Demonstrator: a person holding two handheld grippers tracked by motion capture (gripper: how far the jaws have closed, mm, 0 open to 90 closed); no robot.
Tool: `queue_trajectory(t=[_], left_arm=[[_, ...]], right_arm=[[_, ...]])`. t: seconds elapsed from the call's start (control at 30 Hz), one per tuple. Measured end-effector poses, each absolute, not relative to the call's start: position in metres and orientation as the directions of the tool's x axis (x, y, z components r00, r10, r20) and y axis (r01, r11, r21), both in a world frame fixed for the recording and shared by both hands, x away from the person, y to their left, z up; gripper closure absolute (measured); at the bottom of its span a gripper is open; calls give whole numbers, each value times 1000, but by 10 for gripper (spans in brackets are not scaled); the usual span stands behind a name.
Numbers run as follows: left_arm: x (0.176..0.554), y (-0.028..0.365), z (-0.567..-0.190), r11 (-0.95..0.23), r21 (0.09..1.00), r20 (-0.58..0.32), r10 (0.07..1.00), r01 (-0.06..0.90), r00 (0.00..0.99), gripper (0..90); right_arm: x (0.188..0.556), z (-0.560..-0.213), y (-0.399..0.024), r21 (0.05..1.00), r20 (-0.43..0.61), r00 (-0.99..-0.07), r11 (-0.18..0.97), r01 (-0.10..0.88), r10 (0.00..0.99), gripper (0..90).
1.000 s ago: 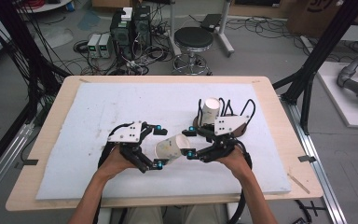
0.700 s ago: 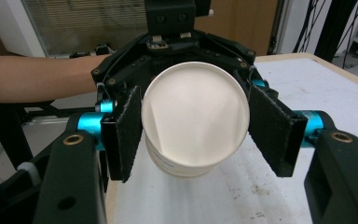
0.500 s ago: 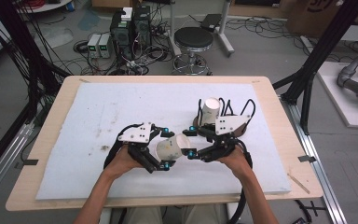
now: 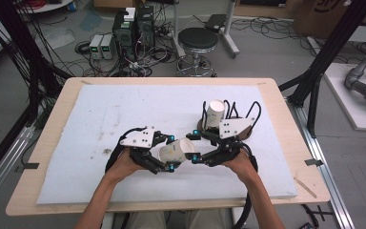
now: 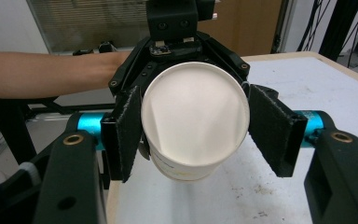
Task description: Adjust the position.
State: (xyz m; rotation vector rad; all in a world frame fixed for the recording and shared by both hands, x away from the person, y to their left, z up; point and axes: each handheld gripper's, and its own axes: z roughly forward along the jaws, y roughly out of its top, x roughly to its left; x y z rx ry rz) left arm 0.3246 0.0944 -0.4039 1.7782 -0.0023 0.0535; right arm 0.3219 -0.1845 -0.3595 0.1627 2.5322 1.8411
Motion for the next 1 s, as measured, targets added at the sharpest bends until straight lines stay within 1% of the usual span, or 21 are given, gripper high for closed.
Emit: queue_trajectory(t=[0.2, 0.23, 0.27, 0.43, 0.47, 0.5, 0.53, 0.57, 0.63, 0.67, 0.7, 0.73, 0.77, 0.8, 0.83, 0.93, 1.0], left_arm=[[324, 95, -404, -212, 977, 46, 26, -39, 999, 312], [324, 95, -404, -218, 975, 50, 29, -43, 998, 313], [323, 95, -404, -221, 974, 51, 35, -42, 998, 313], [324, 99, -403, -226, 974, 46, 45, -35, 998, 311], [323, 99, -403, -228, 973, 44, 47, -32, 998, 310], [322, 100, -402, -238, 971, 46, 48, -34, 998, 309], [321, 100, -402, -251, 967, 44, 53, -29, 998, 309], [320, 101, -401, -270, 962, 48, 59, -30, 997, 309], [316, 103, -400, -303, 953, 53, 65, -31, 997, 309], [315, 105, -397, -333, 942, 59, 63, -35, 996, 309], [313, 106, -395, -368, 929, 69, 64, -41, 996, 309], [312, 108, -391, -405, 913, 75, 65, -42, 995, 309], [312, 109, -389, -429, 902, 76, 65, -41, 995, 309], [311, 110, -385, -461, 886, 76, 64, -38, 995, 309], [310, 111, -381, -490, 871, 73, 65, -32, 995, 309], [311, 114, -369, -571, 821, 66, 67, -16, 996, 309], [313, 114, -363, -622, 783, 71, 64, -16, 995, 309]], right_arm=[[323, -360, -184, 949, 51, -995, 306, 75, 84, 380], [322, -361, -184, 951, 82, -994, 292, 101, 79, 208], [322, -360, -183, 952, 95, -991, 281, 119, 98, 151], [320, -360, -188, 950, 96, -988, 286, 127, 120, 151], [319, -359, -189, 949, 82, -988, 293, 117, 128, 152], [318, -359, -190, 947, 87, -988, 297, 121, 126, 152], [318, -358, -192, 942, 68, -986, 315, 114, 152, 152], [318, -358, -192, 942, 68, -986, 315, 114, 152, 152], [317, -358, -193, 925, 56, -984, 362, 115, 170, 152], [316, -357, -193, 917, 54, -983, 382, 118, 173, 154], [316, -356, -192, 898, 45, -983, 425, 117, 176, 155], [315, -354, -190, 855, 11, -983, 509, 103, 181, 158], [315, -354, -190, 855, 11, -983, 509, 103, 181, 158], [314, -352, -187, 809, -19, -984, 580, 90, 180, 159], [314, -352, -187, 809, -19, -984, 580, 90, 180, 159], [313, -347, -182, 727, -65, -984, 684, 67, 166, 165], [313, -343, -179, 676, -76, -984, 734, 67, 159, 166]])
